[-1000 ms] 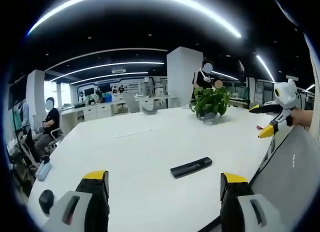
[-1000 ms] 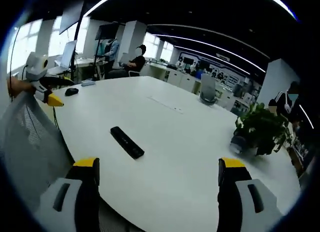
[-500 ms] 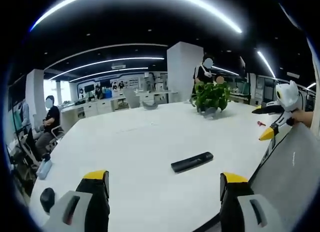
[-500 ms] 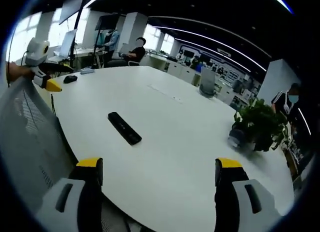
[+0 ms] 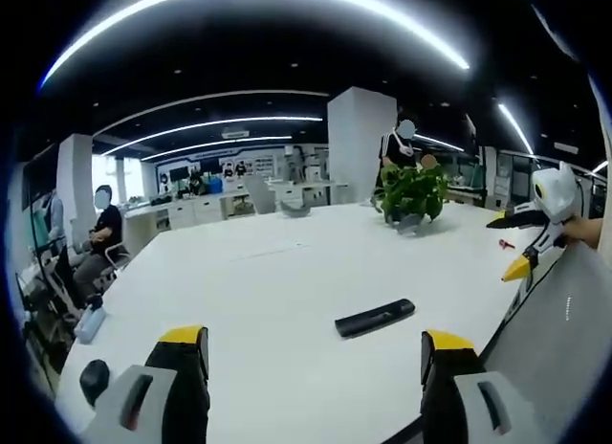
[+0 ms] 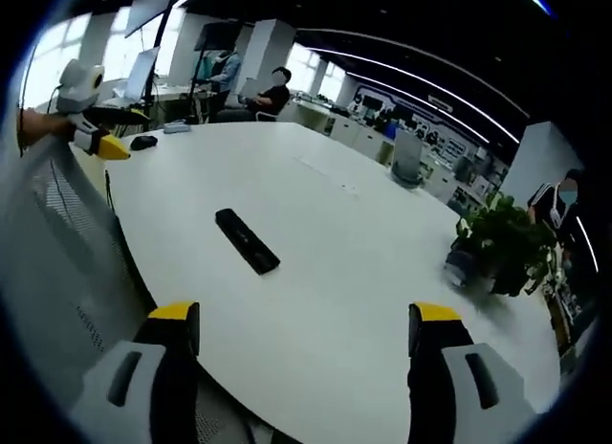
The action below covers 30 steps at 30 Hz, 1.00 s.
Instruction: Press the specified remote control buttons in sequence, fully releasing each button before pressing the next.
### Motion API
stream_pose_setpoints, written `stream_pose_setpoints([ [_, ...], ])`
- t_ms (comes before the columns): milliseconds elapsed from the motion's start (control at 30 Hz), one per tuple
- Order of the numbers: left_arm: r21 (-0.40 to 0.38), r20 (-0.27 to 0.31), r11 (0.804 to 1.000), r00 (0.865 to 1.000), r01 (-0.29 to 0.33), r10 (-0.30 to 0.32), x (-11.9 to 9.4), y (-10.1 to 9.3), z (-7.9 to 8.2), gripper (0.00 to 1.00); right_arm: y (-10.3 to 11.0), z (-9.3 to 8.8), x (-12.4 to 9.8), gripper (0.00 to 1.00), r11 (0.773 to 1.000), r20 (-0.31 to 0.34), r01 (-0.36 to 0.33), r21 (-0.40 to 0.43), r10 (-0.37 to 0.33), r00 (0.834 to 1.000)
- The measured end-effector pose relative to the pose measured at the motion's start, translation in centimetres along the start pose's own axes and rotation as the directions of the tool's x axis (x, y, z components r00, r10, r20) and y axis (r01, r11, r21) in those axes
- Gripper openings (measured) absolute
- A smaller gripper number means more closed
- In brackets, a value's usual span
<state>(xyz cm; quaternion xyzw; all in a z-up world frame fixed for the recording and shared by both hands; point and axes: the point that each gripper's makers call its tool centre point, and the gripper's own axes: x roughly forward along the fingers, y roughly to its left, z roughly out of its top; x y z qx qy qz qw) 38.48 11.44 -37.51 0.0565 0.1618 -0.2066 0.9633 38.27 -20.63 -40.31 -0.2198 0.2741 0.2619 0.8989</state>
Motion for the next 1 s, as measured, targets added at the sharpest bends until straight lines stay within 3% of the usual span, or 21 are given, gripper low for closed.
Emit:
stream_pose_setpoints([
  [67,0.002,0.001,1.0,1.0,0.004,-0.004,0.02,-0.06,-0.01,0.96,0.59,-0.46,0.2,0.98,0.999,-0.033,-0.03,-0.02,0.029,0.999],
  [233,0.001,-0.004,1.0,1.0,0.0,0.0,0.03,0.06,-0.16,0.95,0.55,-0.03,0.09,0.95,1.0,-0.011,-0.028,-0.012,0.028,1.0],
  [567,0.001,-0.023,1.0,1.0,0.011,-0.011,0.18,-0.19,-0.51,0.94,0.83,-0.4,0.27,0.95,0.998,-0.039,-0.033,-0.055,0.031,0.999],
  [1000,-0.002,-0.019,1.0,1.0,0.016,-0.016,0.14,-0.42,-0.25,0.94,0.85,-0.86,0.25,0.95,0.998,-0.063,-0.037,-0.044,0.034,0.997],
])
